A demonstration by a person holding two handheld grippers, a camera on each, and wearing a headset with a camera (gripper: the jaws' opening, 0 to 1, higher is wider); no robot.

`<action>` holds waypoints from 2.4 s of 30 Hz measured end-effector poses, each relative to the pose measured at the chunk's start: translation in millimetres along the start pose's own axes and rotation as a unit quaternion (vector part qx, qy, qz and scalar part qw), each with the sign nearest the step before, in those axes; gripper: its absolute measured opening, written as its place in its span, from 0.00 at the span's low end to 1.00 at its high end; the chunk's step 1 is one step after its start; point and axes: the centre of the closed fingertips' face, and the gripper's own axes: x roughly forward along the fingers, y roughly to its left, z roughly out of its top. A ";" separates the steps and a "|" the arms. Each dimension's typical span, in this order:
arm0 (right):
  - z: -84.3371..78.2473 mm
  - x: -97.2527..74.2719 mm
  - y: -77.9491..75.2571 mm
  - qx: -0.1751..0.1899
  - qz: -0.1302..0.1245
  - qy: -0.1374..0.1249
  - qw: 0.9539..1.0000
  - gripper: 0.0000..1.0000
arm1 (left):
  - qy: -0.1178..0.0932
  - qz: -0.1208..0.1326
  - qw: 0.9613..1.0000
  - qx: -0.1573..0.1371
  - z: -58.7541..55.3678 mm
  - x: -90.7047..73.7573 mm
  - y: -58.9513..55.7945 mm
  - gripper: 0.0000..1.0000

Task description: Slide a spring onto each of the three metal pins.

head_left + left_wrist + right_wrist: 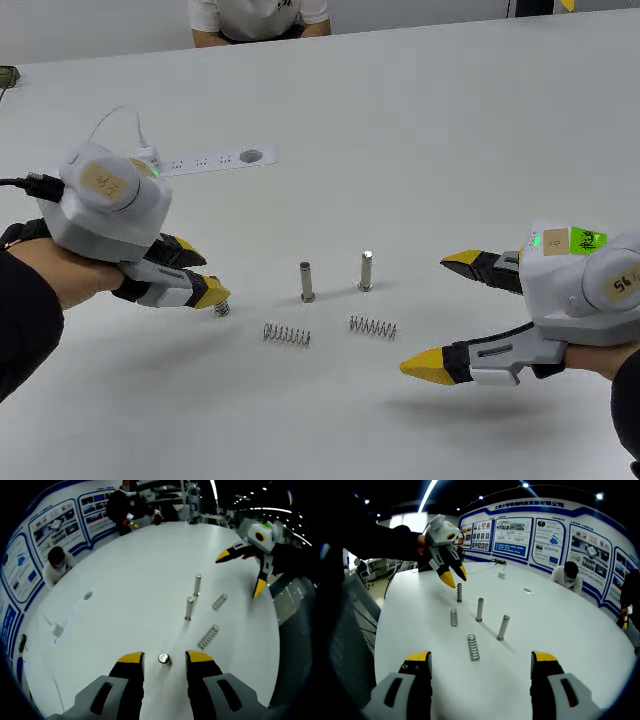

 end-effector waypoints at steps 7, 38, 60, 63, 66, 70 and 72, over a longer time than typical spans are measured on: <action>-0.6 0.5 0.2 0.000 0.000 0.001 1.000 0.82 | -0.013 -0.001 1.000 0.014 12.3 -6.7 -5.1 0.34; 0.8 0.3 1.1 0.000 0.002 0.000 1.000 0.83 | -0.019 -0.056 0.994 0.091 38.1 -1.3 -53.0 0.29; 0.8 -1.3 -0.5 0.003 -0.001 -0.002 1.000 0.83 | 0.018 -0.101 0.982 0.156 31.4 21.7 -89.9 0.23; 0.9 -1.5 -0.8 0.003 -0.001 -0.003 1.000 0.83 | 0.022 -0.102 0.980 0.167 32.4 23.7 -92.2 0.23; 0.8 -1.8 -1.5 0.005 -0.002 -0.003 1.000 0.83 | 0.025 -0.106 0.978 0.175 32.5 26.4 -94.4 0.21; 0.5 -1.8 -1.7 0.006 -0.002 -0.003 1.000 0.83 | 0.032 -0.113 0.976 0.184 30.5 31.2 -96.6 0.19; 0.8 -1.9 -1.9 0.007 -0.002 -0.003 1.000 0.83 | 0.036 -0.116 0.975 0.187 29.5 33.9 -97.1 0.18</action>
